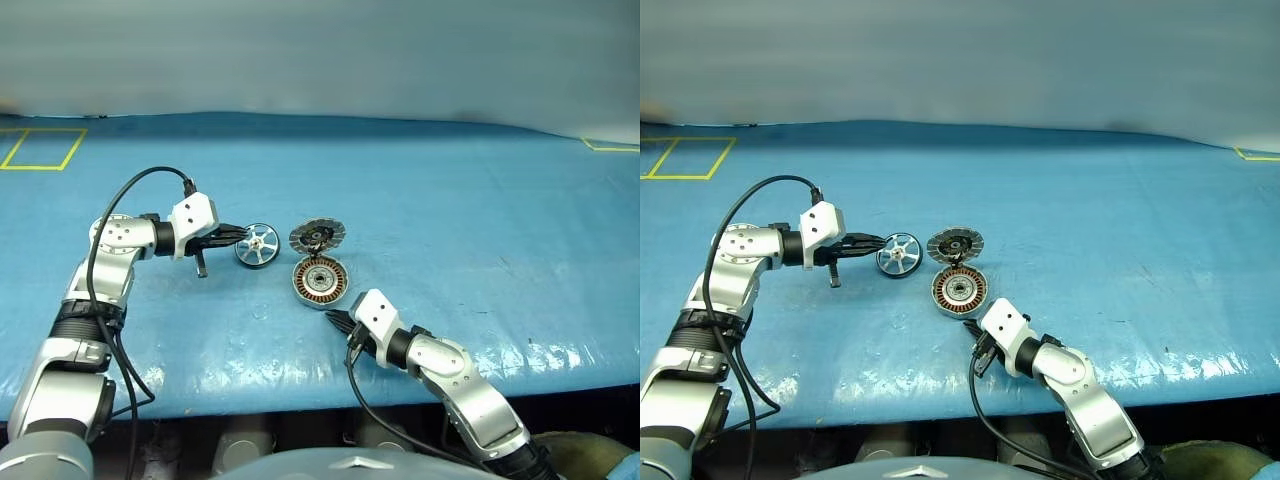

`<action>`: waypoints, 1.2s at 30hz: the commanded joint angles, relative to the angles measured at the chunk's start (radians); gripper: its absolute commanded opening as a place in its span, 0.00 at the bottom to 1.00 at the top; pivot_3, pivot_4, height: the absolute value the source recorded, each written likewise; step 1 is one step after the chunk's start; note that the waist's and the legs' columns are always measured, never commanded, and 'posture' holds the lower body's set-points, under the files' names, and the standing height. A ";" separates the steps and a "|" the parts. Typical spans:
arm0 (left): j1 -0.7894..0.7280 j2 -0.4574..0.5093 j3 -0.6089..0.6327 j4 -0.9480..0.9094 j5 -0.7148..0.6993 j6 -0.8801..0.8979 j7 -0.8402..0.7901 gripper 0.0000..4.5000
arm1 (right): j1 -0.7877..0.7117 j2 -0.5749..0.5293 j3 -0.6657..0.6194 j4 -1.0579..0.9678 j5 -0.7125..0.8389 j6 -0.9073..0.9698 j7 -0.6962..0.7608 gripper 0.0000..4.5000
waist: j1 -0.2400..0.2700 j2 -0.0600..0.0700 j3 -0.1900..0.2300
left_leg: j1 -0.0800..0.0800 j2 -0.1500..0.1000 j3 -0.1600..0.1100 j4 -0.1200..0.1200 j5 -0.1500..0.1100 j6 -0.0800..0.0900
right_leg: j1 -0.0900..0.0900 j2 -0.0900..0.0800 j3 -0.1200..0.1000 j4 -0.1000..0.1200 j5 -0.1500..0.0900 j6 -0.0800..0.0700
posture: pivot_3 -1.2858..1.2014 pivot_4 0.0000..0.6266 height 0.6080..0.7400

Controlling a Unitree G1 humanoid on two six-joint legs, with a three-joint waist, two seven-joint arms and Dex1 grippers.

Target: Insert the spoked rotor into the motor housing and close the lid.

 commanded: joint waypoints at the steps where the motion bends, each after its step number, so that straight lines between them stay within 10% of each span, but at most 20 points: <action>1: -0.040 0.007 -0.039 -0.004 0.052 -0.025 0.003 0.20 | -0.015 0.005 0.005 -0.009 0.003 -0.016 0.007 0.00 | 0.001 0.000 0.000 | 0.000 0.000 0.000 0.000 0.000 0.000 | 0.000 0.000 0.000 0.000 0.000 0.000 | 0.52 0.24 1.00; 20: -0.291 -0.048 -0.217 0.253 0.262 -0.157 -0.022 0.20 | 0.049 0.009 -0.001 -0.037 -0.001 -0.013 -0.025 0.00 | -0.001 0.000 0.000 | -0.001 0.000 0.001 0.000 0.000 0.001 | 0.000 0.001 0.000 0.000 -0.001 0.002 | 0.52 0.24 1.00; 26: -0.290 -0.032 -0.215 0.255 0.263 -0.146 -0.050 0.53 | 0.048 0.012 0.004 -0.032 -0.007 -0.015 -0.038 0.00 | -0.002 0.000 0.000 | 0.000 0.000 0.001 0.000 0.000 0.001 | 0.000 0.001 0.000 0.000 -0.001 0.003 | 0.52 0.24 1.00; 36: -0.282 -0.047 -0.231 0.274 0.295 -0.136 -0.040 0.53 | 0.048 0.011 0.006 -0.032 -0.013 -0.010 -0.036 0.00 | -0.002 0.000 0.000 | 0.000 0.000 0.000 0.000 0.000 0.001 | 0.000 0.001 0.000 0.000 -0.001 0.003 | 0.52 0.24 1.00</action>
